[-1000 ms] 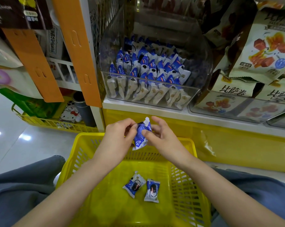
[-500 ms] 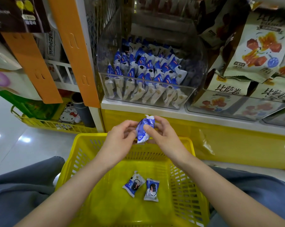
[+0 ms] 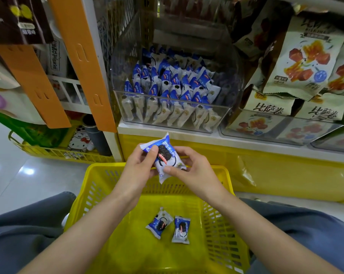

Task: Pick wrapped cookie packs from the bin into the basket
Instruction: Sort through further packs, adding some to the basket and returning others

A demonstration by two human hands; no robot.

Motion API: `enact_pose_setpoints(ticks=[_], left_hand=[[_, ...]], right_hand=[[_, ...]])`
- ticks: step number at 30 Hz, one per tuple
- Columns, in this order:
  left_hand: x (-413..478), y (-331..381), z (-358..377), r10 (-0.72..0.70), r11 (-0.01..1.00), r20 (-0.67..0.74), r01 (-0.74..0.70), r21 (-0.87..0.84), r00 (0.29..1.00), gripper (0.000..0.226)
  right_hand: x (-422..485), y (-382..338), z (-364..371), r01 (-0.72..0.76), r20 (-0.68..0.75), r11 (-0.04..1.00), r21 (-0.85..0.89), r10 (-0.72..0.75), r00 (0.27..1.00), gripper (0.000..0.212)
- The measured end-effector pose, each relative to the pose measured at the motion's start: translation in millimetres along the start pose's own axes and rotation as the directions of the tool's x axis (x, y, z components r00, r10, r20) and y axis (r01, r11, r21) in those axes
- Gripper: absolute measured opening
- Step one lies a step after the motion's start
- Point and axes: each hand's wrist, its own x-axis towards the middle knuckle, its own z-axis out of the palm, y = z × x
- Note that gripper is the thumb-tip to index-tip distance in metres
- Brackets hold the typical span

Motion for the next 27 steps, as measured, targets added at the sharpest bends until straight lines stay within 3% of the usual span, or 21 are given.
enact_pose_setpoints(ticks=[5,10,12,15,17,19,23,27], left_hand=[[2,20,-1,0.246,0.946,0.045,-0.25,0.208,0.968,0.012],[2,49,0,0.325,0.893,0.131,-0.349,0.284,0.937,0.011],[7,64,-4,0.448,0.787,0.118,-0.454,0.419,0.886,0.017],[20,92,-14,0.603,0.53,0.165,-0.546,0.649,0.781,0.028],[32,106,-21,0.607,0.327,0.246,-0.52,0.789,0.756,0.034],[43,111,-27,0.518,0.18,0.32,-0.467,0.866,0.793,0.038],[52,103,-34,0.41,-0.023,0.404,-0.434,0.901,0.818,0.034],[53,102,-33,0.43,-0.051,0.409,-0.431,0.901,0.805,0.034]], right_hand=[[1,-14,-7,0.021,0.026,0.996,0.083,-0.023,0.999,0.028],[9,-41,-17,0.111,0.011,0.988,0.111,-0.113,0.994,0.012],[20,-57,-24,0.153,-0.034,0.979,0.135,-0.15,0.988,0.005],[51,-84,-33,0.204,-0.192,0.976,0.076,-0.187,0.964,0.018],[81,-101,-35,0.183,-0.268,0.983,-0.001,-0.177,0.947,0.014],[116,-114,-33,0.15,-0.295,0.986,-0.076,-0.166,0.941,0.01],[189,-127,-23,0.126,-0.337,0.96,-0.251,-0.208,0.918,0.026],[234,-126,-10,0.117,-0.235,0.867,-0.484,-0.257,0.937,0.03]])
